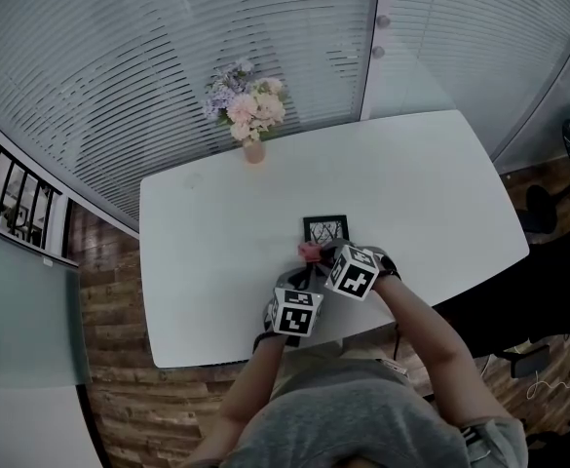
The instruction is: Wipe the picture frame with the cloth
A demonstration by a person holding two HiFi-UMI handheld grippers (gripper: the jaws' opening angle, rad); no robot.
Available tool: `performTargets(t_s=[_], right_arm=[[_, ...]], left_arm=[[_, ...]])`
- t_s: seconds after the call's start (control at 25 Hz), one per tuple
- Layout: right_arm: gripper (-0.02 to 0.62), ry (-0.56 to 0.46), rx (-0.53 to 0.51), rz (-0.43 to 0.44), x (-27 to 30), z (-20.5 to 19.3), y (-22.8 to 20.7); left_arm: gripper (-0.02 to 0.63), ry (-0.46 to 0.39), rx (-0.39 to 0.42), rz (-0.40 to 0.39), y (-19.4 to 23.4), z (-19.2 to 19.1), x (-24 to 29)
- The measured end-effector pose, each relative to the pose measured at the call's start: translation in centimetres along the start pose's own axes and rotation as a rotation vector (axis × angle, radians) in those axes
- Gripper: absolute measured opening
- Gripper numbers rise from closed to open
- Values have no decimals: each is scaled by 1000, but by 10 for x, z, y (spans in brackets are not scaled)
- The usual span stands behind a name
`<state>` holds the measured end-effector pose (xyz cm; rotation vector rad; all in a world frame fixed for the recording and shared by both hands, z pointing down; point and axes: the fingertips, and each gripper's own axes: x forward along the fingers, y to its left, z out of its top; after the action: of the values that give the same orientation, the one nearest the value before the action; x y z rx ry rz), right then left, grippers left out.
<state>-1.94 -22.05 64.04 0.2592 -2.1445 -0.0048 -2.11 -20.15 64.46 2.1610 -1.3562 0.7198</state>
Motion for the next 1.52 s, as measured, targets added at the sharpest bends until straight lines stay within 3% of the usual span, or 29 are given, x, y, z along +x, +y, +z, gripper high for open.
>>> performTargets(t_s=[0.28,0.68,1.16,1.52], right_arm=[[40,10,-9,47,-4,-2,13],[40,17,-32,44,-5,-3,14],[41,-34,-54,-1,-19,4,3],[41,-46,-34,-89,-27,5,-38]], left_arm=[[3,8,-9,8,-1,4,-4],[3,10,-31,12,-3,1,-1],[3,3,-22,10,-3,4,-5],[3,-1,-19,15,-1,5,-4]])
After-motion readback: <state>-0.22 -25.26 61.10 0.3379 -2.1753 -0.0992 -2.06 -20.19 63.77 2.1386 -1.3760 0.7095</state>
